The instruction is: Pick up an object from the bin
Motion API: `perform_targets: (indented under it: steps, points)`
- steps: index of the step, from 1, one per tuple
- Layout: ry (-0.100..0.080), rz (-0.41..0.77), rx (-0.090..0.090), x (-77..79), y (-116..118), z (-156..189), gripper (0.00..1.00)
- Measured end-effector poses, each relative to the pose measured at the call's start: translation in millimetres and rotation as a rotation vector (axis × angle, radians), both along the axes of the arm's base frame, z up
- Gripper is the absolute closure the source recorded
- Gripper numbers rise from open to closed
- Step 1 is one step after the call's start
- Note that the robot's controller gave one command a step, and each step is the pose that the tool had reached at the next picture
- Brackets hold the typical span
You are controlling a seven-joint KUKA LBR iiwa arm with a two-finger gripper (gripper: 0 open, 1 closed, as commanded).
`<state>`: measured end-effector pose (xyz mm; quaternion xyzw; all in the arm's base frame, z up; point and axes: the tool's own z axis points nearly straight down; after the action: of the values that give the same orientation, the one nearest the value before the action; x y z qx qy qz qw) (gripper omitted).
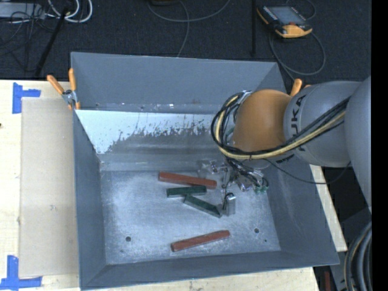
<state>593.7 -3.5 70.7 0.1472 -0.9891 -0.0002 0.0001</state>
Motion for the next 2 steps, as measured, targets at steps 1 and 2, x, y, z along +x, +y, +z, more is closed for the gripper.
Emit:
perform_targets:
  steps: [1, 2]
  points:
    - [-0.004, -0.001, -0.001, 1.2, -1.0, 1.5, 1.0]
    - [-0.002, 0.0, 0.0, 0.1, -0.3, -0.4, 0.0]
